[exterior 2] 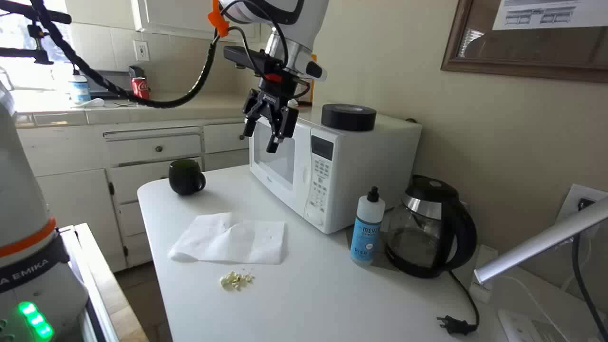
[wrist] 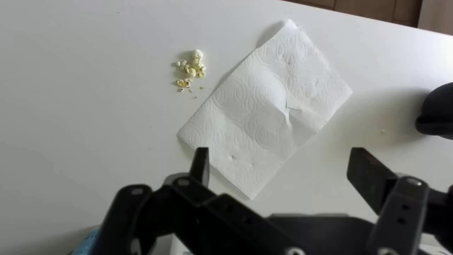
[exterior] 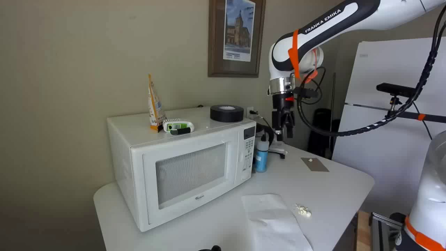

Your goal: Use the towel to sweep the objects to the right

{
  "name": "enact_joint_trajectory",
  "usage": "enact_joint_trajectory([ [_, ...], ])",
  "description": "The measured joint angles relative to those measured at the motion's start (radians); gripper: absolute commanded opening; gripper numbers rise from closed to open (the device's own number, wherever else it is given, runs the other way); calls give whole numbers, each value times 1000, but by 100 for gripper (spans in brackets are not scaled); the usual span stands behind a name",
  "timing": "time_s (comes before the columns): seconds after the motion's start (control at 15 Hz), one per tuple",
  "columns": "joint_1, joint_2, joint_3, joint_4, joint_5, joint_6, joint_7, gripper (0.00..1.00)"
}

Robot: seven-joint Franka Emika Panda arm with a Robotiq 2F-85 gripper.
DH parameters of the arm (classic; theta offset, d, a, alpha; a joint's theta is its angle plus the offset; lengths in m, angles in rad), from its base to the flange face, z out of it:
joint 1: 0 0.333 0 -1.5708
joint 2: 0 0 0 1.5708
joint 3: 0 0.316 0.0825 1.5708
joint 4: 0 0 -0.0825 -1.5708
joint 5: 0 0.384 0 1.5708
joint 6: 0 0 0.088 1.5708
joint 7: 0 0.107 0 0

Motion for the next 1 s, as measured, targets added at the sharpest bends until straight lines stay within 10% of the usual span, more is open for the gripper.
enact_joint_trajectory([
  [1.0, 39, 18, 94, -175, -138, 130, -301, 100],
])
